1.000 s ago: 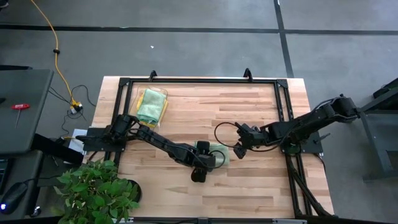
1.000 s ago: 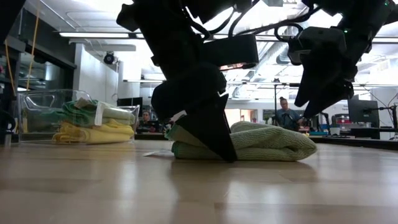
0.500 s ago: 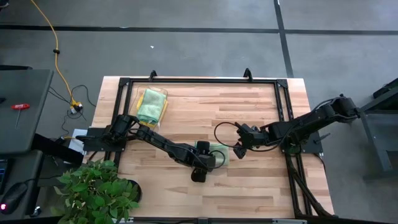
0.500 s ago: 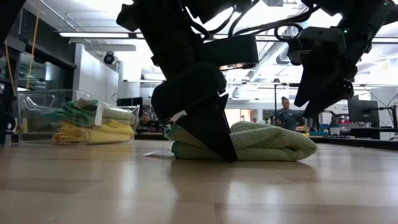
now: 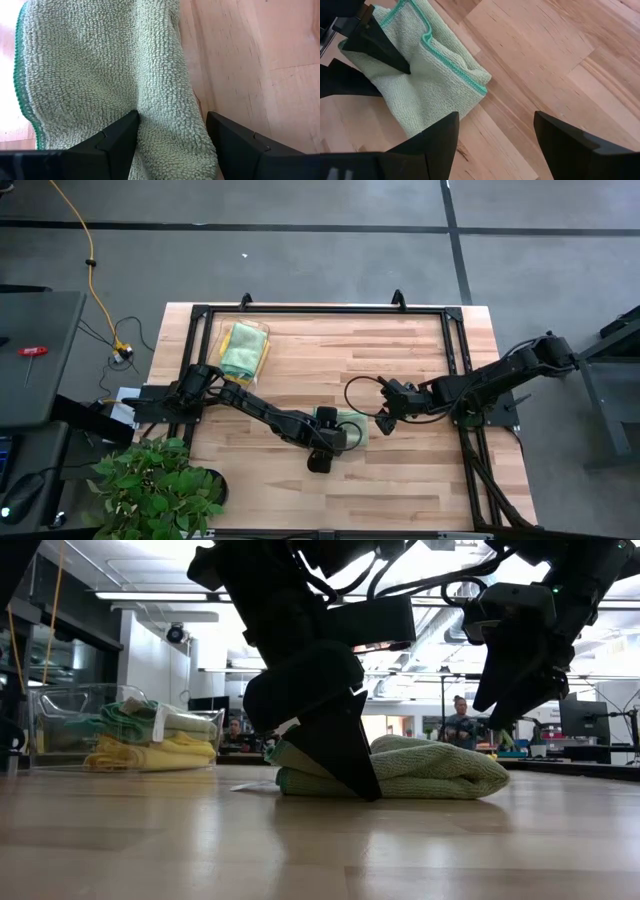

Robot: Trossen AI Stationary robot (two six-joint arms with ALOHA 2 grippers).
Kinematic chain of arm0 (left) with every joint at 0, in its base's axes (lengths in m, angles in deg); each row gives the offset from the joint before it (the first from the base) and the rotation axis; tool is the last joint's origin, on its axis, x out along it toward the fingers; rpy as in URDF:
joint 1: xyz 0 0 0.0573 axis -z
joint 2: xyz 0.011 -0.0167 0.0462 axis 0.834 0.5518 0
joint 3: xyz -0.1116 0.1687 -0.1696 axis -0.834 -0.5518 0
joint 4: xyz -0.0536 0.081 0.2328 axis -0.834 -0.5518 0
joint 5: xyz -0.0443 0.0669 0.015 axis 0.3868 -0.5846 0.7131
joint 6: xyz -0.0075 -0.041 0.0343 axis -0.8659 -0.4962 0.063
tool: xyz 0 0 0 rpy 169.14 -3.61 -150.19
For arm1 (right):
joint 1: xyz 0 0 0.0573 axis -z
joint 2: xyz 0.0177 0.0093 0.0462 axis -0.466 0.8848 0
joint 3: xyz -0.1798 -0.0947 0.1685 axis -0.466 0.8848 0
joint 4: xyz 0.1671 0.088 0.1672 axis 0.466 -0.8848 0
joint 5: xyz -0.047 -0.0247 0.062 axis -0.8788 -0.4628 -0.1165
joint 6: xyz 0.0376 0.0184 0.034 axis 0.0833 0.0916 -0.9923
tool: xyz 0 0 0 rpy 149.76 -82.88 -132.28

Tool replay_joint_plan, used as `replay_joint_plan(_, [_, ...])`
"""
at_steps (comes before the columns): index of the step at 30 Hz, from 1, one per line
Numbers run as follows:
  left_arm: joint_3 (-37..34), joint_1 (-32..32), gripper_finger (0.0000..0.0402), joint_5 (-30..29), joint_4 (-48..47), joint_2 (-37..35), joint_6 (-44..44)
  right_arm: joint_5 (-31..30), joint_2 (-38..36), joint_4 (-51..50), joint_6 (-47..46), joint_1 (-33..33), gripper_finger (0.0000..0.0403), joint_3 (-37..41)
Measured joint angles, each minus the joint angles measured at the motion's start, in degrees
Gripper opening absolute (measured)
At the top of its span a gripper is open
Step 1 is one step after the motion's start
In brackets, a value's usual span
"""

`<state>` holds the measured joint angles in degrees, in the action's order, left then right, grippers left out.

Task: Fold microfiber towels
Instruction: Put the folded green towel into the transparent bin

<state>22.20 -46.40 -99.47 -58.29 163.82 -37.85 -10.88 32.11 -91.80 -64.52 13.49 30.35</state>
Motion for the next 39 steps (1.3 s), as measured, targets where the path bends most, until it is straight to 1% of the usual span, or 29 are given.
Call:
replay_joint_plan(8, [-0.01, 0.00, 0.0223, -0.07, -0.02, 0.00, 0.01, 0.00, 0.00, 0.01, -0.02, 0.00, 0.0250, 0.00])
replay_joint_plan(10, [-0.01, -0.02, 0.0217, -0.53, -0.13, 0.00, 0.31, 0.00, 0.00, 0.02, -0.04, -0.01, 0.0250, 0.00])
replay_joint_plan(12, [-0.01, -0.02, 0.0201, -2.07, -0.87, 0.00, 0.74, 0.02, 0.00, 0.02, -0.04, 0.00, 0.0250, 0.00])
replay_joint_plan(15, [0.01, -0.20, 0.0159, -3.76, -1.94, 0.21, 1.54, 0.02, 0.00, 0.02, -0.04, 0.00, 0.0250, 0.00])
replay_joint_plan(17, [0.01, -0.35, 0.0119, -4.51, -2.36, 0.38, 2.41, 0.02, 0.00, 0.02, -0.04, 0.00, 0.0250, 0.00])
replay_joint_plan(21, [0.01, -0.42, 0.0025, -5.93, -3.04, 0.50, 4.10, 0.19, 0.00, 0.02, -0.98, -0.02, 0.0250, 0.00])
replay_joint_plan(22, [0.01, -0.52, 0.0016, -5.94, -3.14, 0.50, 4.04, 0.24, 0.00, 0.02, -1.23, -0.02, 0.0250, 0.00])
replay_joint_plan(26, [-0.06, -1.13, 0.0017, -5.62, -5.67, -0.86, 3.69, 0.26, -0.02, 0.01, -1.36, -0.01, 0.0250, 0.00])
replay_joint_plan(30, [-0.54, -3.23, 0.0007, -0.17, -11.42, -4.65, 1.75, 0.06, -0.02, -0.05, -1.09, 0.00, 0.0250, 0.00])
replay_joint_plan(35, [-0.48, -7.18, 0.0004, 1.17, -17.62, -12.52, 1.51, -0.16, -0.02, -0.40, -0.96, 0.00, 0.0250, 0.00])
replay_joint_plan(39, [-0.44, -11.61, 0.0004, 1.30, -19.78, -19.82, 1.49, -0.17, -0.02, -0.29, -0.94, -0.02, 0.0250, 0.00])
